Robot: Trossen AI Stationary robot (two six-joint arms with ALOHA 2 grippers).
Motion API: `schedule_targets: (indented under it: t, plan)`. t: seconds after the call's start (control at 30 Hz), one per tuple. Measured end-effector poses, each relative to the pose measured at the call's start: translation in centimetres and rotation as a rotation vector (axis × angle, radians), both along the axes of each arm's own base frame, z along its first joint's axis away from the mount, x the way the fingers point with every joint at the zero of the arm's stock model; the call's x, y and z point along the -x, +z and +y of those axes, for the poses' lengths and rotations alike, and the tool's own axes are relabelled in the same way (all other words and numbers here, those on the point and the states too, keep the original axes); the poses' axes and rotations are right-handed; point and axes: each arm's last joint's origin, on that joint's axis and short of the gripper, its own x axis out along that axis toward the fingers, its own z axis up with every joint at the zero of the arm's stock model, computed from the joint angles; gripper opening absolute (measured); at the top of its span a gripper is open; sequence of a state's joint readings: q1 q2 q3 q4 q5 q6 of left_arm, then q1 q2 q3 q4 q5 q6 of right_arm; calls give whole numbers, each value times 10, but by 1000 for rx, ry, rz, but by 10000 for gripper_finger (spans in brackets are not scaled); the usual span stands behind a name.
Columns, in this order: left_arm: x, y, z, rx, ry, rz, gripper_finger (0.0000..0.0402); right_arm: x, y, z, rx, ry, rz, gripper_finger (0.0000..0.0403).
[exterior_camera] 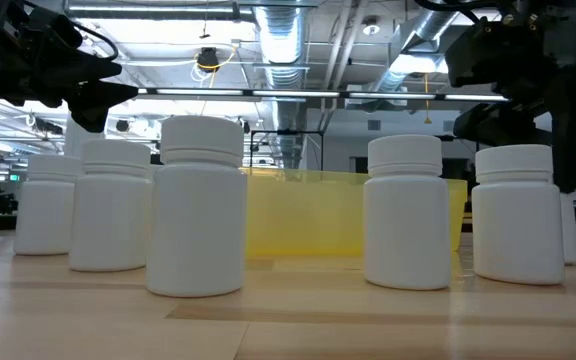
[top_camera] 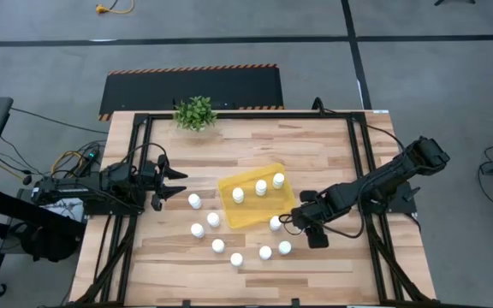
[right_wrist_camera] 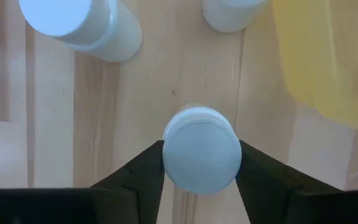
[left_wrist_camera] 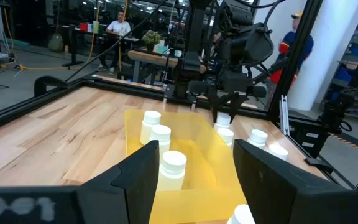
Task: Pick and place pill bottles into a basket
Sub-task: Put the white pill bottle into the yellow bin
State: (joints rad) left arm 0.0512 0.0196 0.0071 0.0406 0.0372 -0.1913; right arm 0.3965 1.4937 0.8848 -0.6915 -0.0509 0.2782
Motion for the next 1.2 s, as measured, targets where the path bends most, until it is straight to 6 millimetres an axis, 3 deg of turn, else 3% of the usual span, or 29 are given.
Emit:
schedule_targets:
  t: [0.13,0.4,0.57,0.8,1.0,1.2]
  plan:
    - [0,0,0,0,0,0,194,0,0,0,-1,-1,-2,152]
    - [0,0,0,0,-1,0,194,-1,5,0,0,-10,19,163]
    - [0,0,0,0,0,0,194,-6,27,1,14,17,30,149]
    - [0,0,0,0,0,0,194,-16,71,-10,34,39,35,162]
    - [0,0,0,0,0,0,194,-24,110,-30,52,67,7,148]
    - [0,0,0,0,0,0,194,-33,128,-59,68,46,-49,160]
